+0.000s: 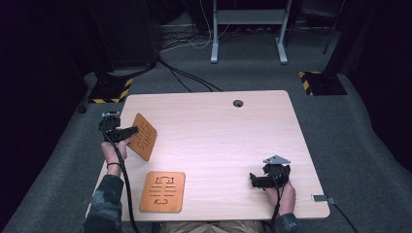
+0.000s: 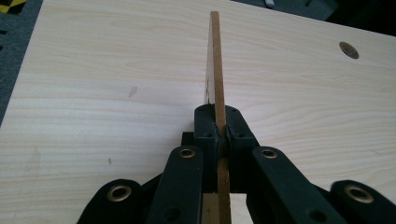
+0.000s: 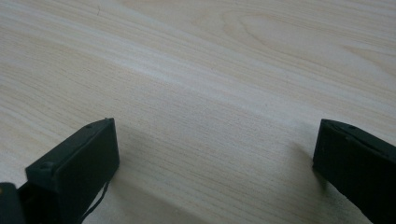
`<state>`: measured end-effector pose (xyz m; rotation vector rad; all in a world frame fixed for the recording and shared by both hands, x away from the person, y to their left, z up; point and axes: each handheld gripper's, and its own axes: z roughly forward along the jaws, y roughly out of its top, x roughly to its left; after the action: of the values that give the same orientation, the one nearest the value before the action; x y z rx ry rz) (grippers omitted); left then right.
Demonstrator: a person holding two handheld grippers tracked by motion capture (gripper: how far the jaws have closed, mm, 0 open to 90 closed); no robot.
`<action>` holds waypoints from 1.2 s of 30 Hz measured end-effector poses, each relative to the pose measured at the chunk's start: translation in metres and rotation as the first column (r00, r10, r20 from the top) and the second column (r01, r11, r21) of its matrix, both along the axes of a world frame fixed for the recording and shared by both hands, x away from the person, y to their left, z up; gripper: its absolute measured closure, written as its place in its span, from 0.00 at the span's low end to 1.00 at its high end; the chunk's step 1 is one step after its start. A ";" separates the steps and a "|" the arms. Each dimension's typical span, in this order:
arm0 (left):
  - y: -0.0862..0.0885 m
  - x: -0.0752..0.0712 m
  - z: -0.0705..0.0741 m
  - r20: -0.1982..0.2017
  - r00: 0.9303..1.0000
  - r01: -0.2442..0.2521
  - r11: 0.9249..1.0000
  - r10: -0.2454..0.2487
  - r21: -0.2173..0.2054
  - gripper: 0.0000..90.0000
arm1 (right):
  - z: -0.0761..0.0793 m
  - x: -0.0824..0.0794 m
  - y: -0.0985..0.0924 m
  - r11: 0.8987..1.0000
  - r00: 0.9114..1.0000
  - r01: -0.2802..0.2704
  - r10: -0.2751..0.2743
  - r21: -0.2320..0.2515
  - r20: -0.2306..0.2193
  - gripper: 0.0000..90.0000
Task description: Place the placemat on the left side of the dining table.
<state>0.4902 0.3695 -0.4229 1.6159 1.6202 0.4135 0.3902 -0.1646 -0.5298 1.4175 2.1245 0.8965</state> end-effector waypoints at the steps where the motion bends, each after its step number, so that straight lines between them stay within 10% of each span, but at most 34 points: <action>1: 0.002 0.001 -0.001 -0.001 1.000 -0.002 1.000 0.002 0.010 0.95 | 0.000 0.000 0.000 1.000 1.000 0.000 0.000 0.000 0.000 0.00; 36: 0.027 0.014 -0.023 -0.035 0.998 -0.050 0.994 0.053 0.099 0.74 | 0.000 0.000 0.000 1.000 1.000 0.000 0.000 0.002 0.000 0.00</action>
<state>0.5045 0.3963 -0.4455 1.6663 1.6961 0.4989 0.3903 -0.1645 -0.5299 1.4185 2.1246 0.8986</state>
